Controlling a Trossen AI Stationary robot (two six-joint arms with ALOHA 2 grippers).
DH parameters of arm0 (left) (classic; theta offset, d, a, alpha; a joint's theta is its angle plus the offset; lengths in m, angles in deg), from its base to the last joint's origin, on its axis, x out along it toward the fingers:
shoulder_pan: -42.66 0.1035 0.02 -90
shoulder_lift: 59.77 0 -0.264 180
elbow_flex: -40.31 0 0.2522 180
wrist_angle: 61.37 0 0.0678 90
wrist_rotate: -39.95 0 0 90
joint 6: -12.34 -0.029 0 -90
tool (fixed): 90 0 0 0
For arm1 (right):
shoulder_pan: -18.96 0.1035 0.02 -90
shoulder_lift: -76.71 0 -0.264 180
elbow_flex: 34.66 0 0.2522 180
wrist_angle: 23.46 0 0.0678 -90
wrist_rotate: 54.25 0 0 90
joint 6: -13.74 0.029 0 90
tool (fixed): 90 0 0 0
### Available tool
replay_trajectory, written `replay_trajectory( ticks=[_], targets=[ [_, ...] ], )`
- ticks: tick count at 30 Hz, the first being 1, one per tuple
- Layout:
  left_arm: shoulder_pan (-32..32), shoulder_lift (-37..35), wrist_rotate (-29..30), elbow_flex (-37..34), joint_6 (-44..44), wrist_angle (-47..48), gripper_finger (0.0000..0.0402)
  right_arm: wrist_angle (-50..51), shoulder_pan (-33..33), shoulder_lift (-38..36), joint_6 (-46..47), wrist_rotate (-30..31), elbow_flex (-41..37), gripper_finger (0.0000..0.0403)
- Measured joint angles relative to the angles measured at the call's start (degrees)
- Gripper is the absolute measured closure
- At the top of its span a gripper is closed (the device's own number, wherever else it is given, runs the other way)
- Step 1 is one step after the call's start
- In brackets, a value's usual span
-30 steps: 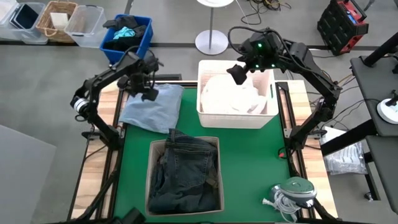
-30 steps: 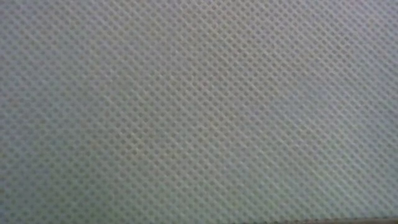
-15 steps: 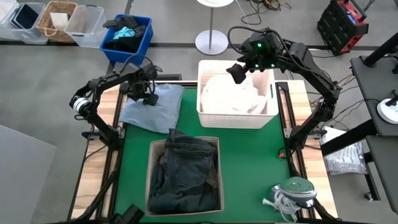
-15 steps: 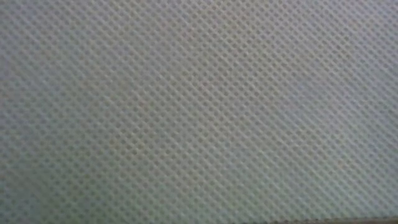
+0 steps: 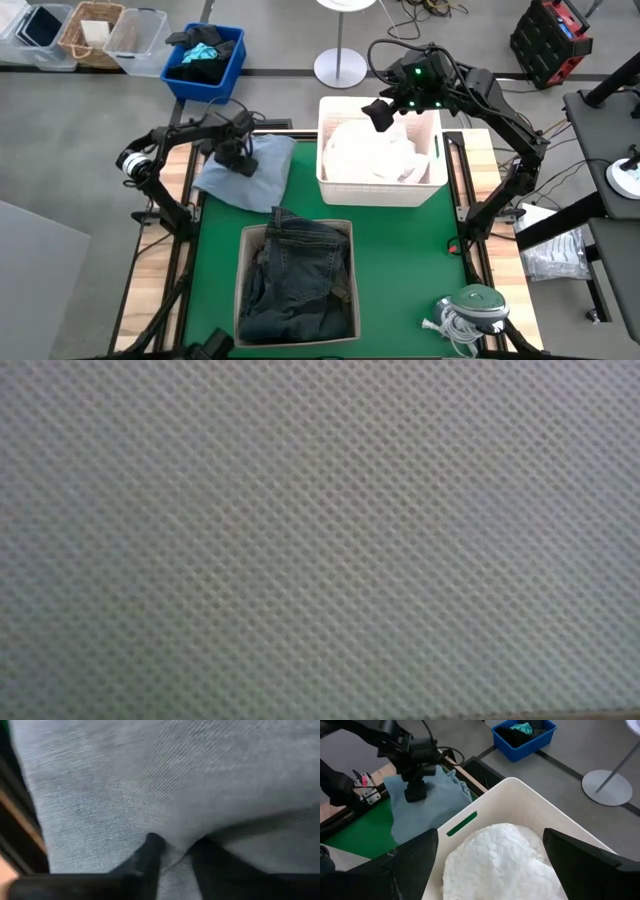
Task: Sort clothes
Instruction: Put the light blue pants into the gray laundry organizer
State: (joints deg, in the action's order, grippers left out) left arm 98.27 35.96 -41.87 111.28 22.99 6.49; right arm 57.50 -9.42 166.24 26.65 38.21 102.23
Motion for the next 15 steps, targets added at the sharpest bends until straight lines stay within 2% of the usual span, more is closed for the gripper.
replay_trajectory(
  ticks=[2, 3, 8, 15],
  targets=[
    [0.0, 1.0, -1.5, -0.5, -0.6, -0.6, 0.0369, 0.0, 0.0, 0.0, 0.0, 0.0, 0.0, 0.0051],
    [0.0, 1.3, -1.9, -0.5, -0.7, -0.6, 0.0384, 0.0, 0.0, 0.0, 0.0, 0.0, 0.0, 0.0051],
    [-0.3, -0.2, -4.0, 0.4, -1.7, 0.0, 0.0398, -0.2, 0.0, 0.0, 0.1, 0.0, 0.0, 0.0051],
    [-0.8, -9.4, -5.6, 4.4, -1.5, 4.2, 0.04, -0.3, 0.0, 0.0, 0.1, 0.1, 0.0, 0.0051]
  ],
)
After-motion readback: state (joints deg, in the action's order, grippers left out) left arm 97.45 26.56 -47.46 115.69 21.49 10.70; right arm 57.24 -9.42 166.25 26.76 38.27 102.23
